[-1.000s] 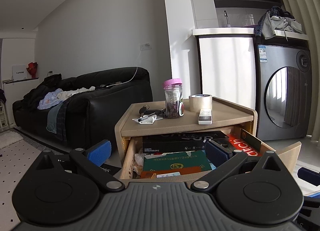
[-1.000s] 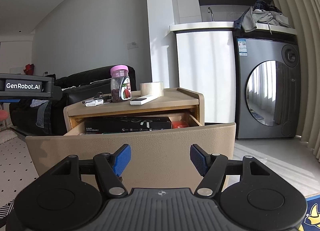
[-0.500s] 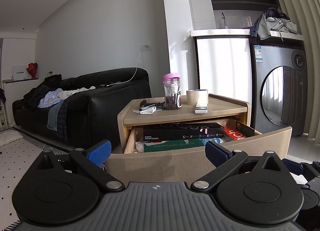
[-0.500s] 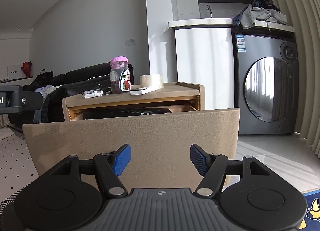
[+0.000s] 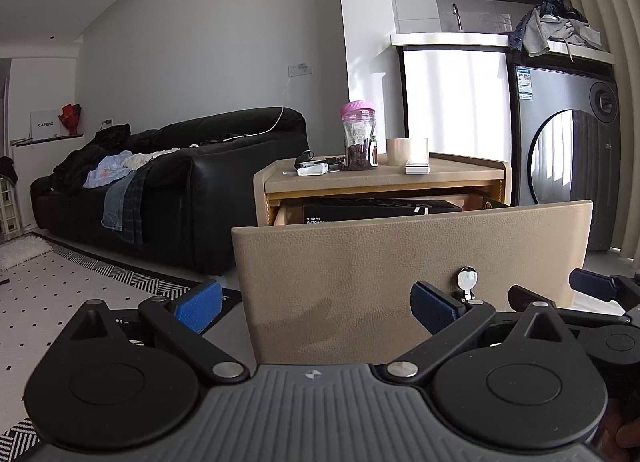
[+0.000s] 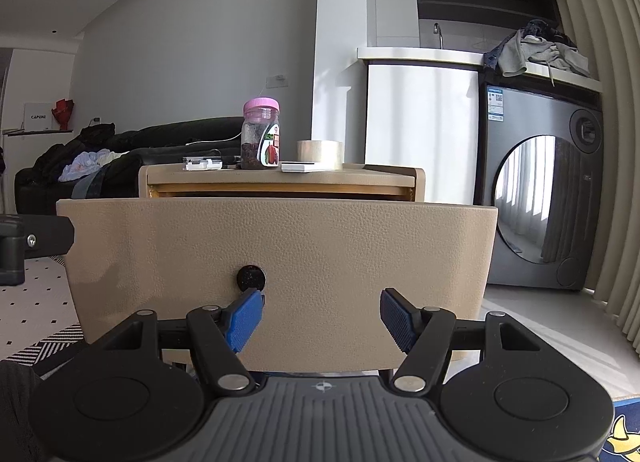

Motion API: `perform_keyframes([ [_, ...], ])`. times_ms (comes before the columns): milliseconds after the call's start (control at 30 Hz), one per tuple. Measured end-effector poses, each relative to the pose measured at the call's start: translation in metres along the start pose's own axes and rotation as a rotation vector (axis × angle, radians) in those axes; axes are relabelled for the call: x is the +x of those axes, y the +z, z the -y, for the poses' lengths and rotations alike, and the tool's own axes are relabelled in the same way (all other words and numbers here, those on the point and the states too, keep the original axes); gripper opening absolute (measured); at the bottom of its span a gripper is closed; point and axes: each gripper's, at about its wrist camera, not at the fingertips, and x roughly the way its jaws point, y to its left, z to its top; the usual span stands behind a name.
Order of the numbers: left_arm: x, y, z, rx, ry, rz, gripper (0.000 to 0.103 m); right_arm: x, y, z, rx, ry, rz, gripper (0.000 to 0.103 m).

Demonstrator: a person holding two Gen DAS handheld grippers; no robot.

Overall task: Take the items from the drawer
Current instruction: 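Push the lower drawer front closed with the right tool, then hold the right tool against the closed drawer knob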

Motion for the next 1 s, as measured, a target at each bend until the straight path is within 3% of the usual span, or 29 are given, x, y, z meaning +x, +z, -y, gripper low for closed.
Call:
perform_keyframes([
  [433,-0.001,-0.021,-0.011,-0.006,-0.009,-0.013,0.103,-0.001,0.003,-0.017,0.024,0.020,0.019,0.069],
  [1000,0.020,-0.046,-0.028,-0.038,-0.024,-0.041,0.103,0.027,-0.010,-0.036,0.012,0.017,0.015,0.066],
])
